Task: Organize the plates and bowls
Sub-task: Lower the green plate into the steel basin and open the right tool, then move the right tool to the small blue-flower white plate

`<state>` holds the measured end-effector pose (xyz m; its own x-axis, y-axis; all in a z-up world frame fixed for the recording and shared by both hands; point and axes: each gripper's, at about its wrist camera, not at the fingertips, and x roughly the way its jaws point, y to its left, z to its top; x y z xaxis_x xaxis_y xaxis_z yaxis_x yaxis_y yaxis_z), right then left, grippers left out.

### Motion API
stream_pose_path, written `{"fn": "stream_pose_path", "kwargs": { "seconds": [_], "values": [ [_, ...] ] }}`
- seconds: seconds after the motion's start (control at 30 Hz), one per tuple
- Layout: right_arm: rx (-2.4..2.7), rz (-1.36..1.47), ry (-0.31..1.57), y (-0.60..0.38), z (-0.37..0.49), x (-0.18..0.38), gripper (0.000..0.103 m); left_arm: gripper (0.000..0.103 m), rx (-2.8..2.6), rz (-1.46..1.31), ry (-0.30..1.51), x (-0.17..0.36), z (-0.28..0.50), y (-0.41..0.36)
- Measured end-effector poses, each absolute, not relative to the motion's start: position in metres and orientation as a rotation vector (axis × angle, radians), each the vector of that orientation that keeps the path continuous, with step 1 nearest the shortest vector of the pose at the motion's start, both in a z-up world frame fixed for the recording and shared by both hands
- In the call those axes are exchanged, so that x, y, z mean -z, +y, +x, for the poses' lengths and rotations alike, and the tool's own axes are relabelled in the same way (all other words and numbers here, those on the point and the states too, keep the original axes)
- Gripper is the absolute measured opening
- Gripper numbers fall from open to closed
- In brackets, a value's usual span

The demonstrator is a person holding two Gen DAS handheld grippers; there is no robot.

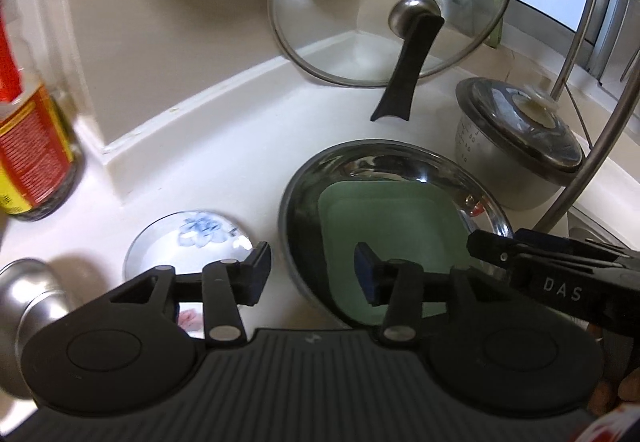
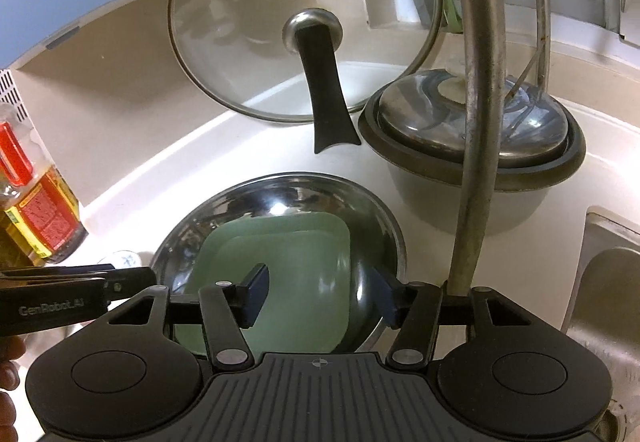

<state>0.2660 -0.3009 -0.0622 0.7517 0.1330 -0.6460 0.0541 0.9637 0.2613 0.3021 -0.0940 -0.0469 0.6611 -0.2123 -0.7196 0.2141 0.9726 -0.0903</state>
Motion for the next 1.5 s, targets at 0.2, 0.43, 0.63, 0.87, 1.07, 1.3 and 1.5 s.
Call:
{"fn": "stream_pose_path", "kwargs": {
  "seconds": [0.2,0.43,0.63,0.87,1.07,1.3,1.5],
  "values": [
    [-0.066,0.271,0.723,-0.294,0.252,0.056,0.058,0.053,0.198,-0.016,0.818,0.041,0.279,-0.073],
    [-0.105,0.272,0.742,-0.282,0.238,0.054,0.059,0.055,0.15,-0.051,0.83,0.036,0.254,-0.049],
    [-0.153,0.275,0.779,-0.269,0.224,0.056,0.059,0.055,0.123,-0.064,0.843,0.036,0.234,-0.037],
    [-0.204,0.25,0.836,-0.254,0.211,0.063,0.059,0.055,0.095,-0.079,0.87,0.039,0.215,-0.027],
    [-0.239,0.231,0.865,-0.243,0.201,0.067,0.059,0.055,0.069,-0.094,0.879,0.042,0.202,-0.02],
    [-0.282,0.187,0.868,-0.228,0.195,0.068,0.06,0.055,0.043,-0.104,0.879,0.041,0.191,-0.014],
    [-0.3,0.198,0.878,-0.221,0.192,0.072,0.06,0.055,0.026,-0.109,0.877,0.04,0.186,-0.011]
  ]
}}
